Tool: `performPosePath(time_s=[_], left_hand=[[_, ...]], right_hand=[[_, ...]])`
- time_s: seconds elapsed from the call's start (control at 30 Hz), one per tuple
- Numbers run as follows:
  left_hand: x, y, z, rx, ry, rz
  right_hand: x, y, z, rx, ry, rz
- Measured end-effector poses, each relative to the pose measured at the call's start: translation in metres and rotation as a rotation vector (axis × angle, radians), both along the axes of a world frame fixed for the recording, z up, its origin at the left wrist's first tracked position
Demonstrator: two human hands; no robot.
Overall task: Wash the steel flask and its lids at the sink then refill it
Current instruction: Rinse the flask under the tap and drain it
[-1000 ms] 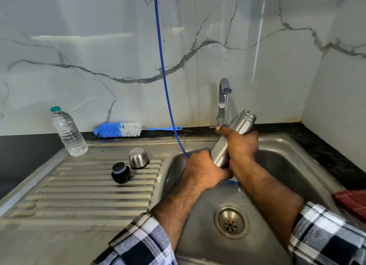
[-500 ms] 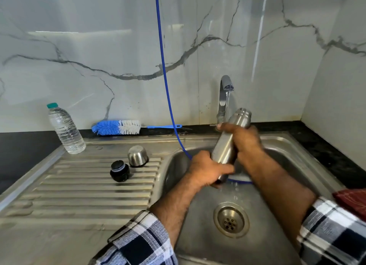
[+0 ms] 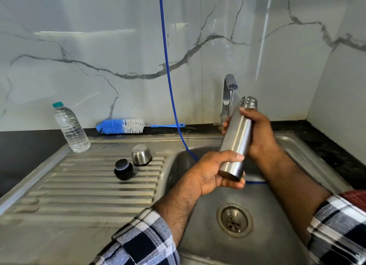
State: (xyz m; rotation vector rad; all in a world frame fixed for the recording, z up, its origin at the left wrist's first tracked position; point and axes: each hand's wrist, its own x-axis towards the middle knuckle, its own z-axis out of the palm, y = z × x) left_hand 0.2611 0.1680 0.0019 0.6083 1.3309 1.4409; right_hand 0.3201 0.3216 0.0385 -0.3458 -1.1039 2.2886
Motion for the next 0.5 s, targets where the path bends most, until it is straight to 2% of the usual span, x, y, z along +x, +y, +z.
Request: performPosePath(time_s=[0.1, 0.13, 0.2, 0.23, 0.3, 0.37, 0.43, 0.5], left_hand=[[-0.008, 0.005, -0.011, -0.120, 0.248, 0.159], [-0.010, 0.005, -0.014, -0.140, 0.343, 0.183], [-0.010, 0.006, -0.016, -0.147, 0.441, 0.203], [-0.010, 0.006, -0.014, -0.139, 0.450, 0.202], [-0.010, 0.002, -0.009, -0.105, 0.406, 0.184], [-0.013, -0.003, -0.004, -0.050, 0.278, 0.127], [-0.011, -0.007, -0.001, -0.003, 0.153, 0.034], [-0.006, -0.006, 0.000, 0.033, 0.093, -0.009]], right_hand=[[-0.013, -0.019, 0.002, 0.228, -0.496, -0.398], [-0.015, -0.027, 0.001, 0.346, -0.594, -0.545], [-0.018, -0.041, 0.001, 0.515, -0.660, -0.721], [-0.019, -0.041, 0.000, 0.515, -0.651, -0.743], [-0.016, -0.028, 0.001, 0.292, -0.483, -0.574], [-0.009, -0.011, -0.003, 0.036, -0.199, -0.166], [-0.002, -0.003, -0.007, -0.059, 0.054, 0.060], [0.001, 0.002, -0.007, -0.078, 0.220, 0.122]])
